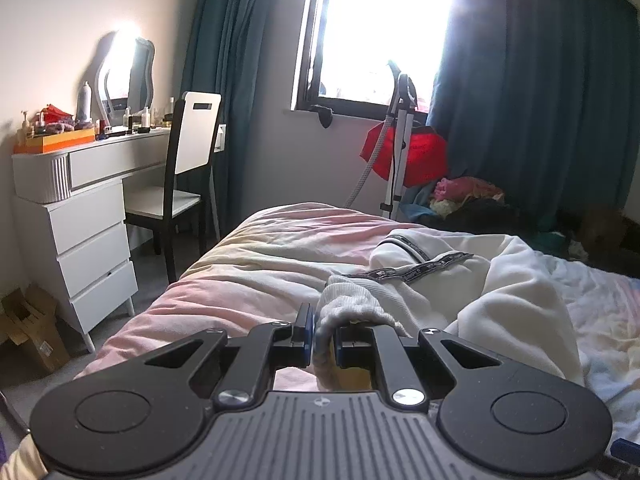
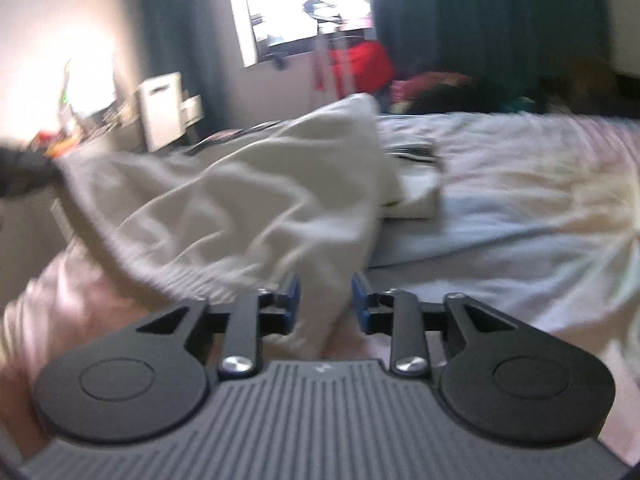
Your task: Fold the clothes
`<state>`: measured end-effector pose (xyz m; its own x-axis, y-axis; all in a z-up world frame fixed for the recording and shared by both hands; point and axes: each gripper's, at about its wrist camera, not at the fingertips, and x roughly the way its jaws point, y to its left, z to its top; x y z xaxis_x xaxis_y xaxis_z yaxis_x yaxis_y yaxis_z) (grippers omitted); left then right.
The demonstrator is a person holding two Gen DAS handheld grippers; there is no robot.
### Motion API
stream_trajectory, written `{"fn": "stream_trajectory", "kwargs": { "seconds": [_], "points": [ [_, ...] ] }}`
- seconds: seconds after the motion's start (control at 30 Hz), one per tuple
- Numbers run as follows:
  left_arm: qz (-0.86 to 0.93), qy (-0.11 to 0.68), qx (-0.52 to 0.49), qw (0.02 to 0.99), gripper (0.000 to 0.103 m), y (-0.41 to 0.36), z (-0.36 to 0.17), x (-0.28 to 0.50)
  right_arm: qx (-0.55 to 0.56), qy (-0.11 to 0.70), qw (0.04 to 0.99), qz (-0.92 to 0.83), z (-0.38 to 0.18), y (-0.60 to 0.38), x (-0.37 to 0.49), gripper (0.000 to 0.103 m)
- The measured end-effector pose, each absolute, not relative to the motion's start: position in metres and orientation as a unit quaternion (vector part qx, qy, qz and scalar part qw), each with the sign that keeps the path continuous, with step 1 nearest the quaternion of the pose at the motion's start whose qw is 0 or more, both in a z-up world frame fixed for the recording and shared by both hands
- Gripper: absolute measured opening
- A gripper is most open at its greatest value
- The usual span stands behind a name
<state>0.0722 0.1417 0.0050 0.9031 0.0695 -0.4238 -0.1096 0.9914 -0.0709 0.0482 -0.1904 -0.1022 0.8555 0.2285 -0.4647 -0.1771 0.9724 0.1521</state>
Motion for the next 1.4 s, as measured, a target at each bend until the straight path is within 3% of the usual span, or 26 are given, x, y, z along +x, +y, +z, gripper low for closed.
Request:
{"fn": "stream_trajectory", "kwargs": {
  "seconds": [0.03,0.07,0.37,0.5,0.57,0.63,0.7,0.87,0.97,1.07,1.3,1.37,1.4],
  "points": [
    [0.047,0.216,-0.043,0.974,0.011,0.142,0.005,0.073,0.045,0.249,0.961,0.112,-0.103,-0.184,0.047,0.078],
    [0.050,0.216,-0.041,0.974,0.012,0.141,0.004,0.073,0.041,0.249,0.961,0.117,-0.105,-0.180,0.045,0.082],
    [0.061,0.226,-0.046,0.971,0.012,0.146,-0.002,0.085,0.032,0.324,0.941,0.097,-0.133,-0.174,0.072,0.081],
    [0.064,0.238,-0.070,0.967,0.012,0.155,-0.006,0.092,0.078,0.295,0.948,0.085,-0.126,-0.189,0.072,0.065],
    [0.060,0.240,-0.077,0.966,0.012,0.157,-0.007,0.093,0.087,0.288,0.949,0.090,-0.121,-0.191,0.070,0.051],
    [0.055,0.241,-0.071,0.966,0.012,0.155,-0.007,0.093,0.086,0.279,0.951,0.100,-0.115,-0.190,0.066,0.026],
    [0.052,0.240,-0.064,0.967,0.012,0.153,-0.006,0.091,0.067,0.257,0.959,0.104,-0.106,-0.185,0.058,0.017],
    [0.039,0.249,-0.071,0.965,0.015,0.155,-0.004,0.085,0.042,0.195,0.974,0.112,-0.071,-0.185,0.029,0.015],
    [0.041,0.282,-0.062,0.956,0.025,0.158,-0.008,0.085,0.022,0.195,0.974,0.112,-0.063,-0.188,0.021,0.015],
    [0.045,0.315,-0.051,0.947,0.032,0.161,-0.014,0.086,0.024,0.245,0.962,0.114,-0.073,-0.191,0.027,0.016],
    [0.056,0.374,-0.048,0.925,0.073,0.163,-0.022,0.075,0.065,0.338,0.929,0.135,-0.087,-0.204,0.038,0.020],
    [0.052,0.378,-0.069,0.922,0.085,0.167,-0.019,0.067,0.083,0.344,0.924,0.144,-0.086,-0.211,0.033,0.030],
    [0.040,0.374,-0.084,0.923,0.087,0.169,-0.017,0.060,0.094,0.345,0.922,0.152,-0.085,-0.214,0.030,0.045]
  ]
}}
